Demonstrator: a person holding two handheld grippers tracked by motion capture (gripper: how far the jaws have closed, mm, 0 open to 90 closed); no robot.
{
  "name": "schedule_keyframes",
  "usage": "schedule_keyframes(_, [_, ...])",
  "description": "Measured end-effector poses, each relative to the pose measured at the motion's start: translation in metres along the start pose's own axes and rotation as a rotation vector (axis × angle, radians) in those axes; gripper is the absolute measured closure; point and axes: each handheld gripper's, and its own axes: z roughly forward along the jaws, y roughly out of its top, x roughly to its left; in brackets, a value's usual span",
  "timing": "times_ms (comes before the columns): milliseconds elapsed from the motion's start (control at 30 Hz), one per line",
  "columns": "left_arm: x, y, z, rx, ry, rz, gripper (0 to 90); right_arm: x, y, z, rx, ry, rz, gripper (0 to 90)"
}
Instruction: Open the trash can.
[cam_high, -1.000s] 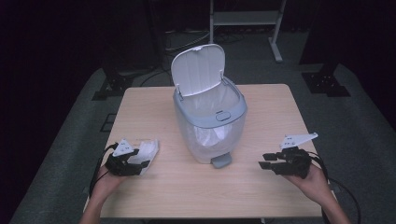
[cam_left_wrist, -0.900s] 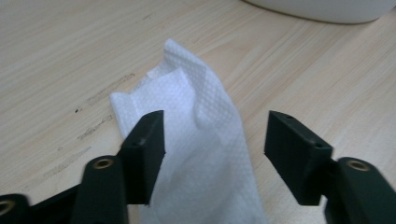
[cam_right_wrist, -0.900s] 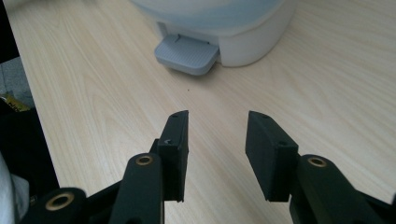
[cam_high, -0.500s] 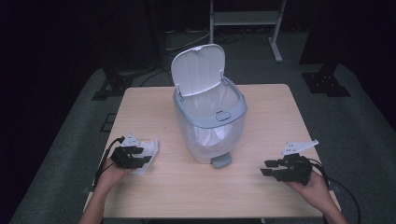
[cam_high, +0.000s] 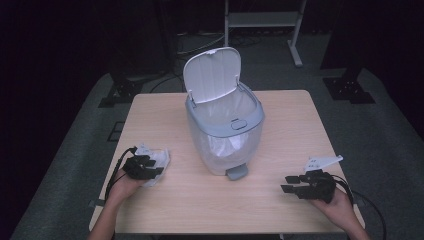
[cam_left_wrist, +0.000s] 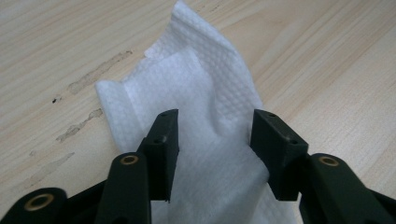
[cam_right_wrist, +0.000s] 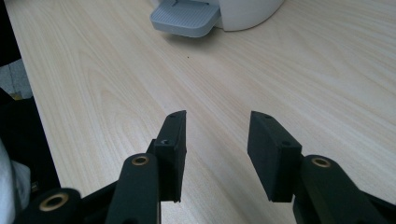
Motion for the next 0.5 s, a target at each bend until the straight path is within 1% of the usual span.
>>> schedule_keyframes(67, [0.0001, -0.0012, 0.0002, -0.016, 0.005, -0.007, 57.1, -0.0001, -0.0005, 0.0008, -0.004, 0.001, 0.000, 56.3])
schedule_keyframes(100, [0.0001, -0.0012, 0.0002, -0.016, 0.005, -0.007, 59.9, -0.0001, -0.0005, 0.0008, -0.004, 0.001, 0.000, 56.3])
schedule_keyframes(133, [0.0000, -0.0021, 0.0003, -0.028, 0.004, -0.003, 63.8, 0.0003, -0.0005, 0.0017, -0.004, 0.002, -0.001, 56.0])
schedule_keyframes(300, [-0.0018, -0.0004, 0.0008, -0.023, -0.006, 0.012, 78.3, 0.0008, -0.0007, 0.0033, -0.006, 0.003, -0.004, 55.3])
schedule_keyframes(400, [-0.0020, 0.0022, 0.0013, -0.009, -0.018, 0.030, 84.2, 0.0005, -0.0019, 0.0048, -0.005, 0.002, -0.004, 54.5])
schedule_keyframes(433, [-0.0020, 0.0022, 0.0013, -0.009, -0.018, 0.030, 85.4, 0.0005, -0.0019, 0.0048, -0.005, 0.002, -0.004, 54.5])
schedule_keyframes(467, [-0.0019, 0.0034, 0.0012, 0.000, -0.032, 0.030, 86.3, 0.0001, -0.0030, 0.0064, -0.005, 0.003, -0.001, 53.8])
schedule_keyframes(500, [-0.0019, 0.0034, 0.0012, 0.000, -0.032, 0.030, 86.6, 0.0001, -0.0030, 0.0064, -0.005, 0.003, -0.001, 53.8])
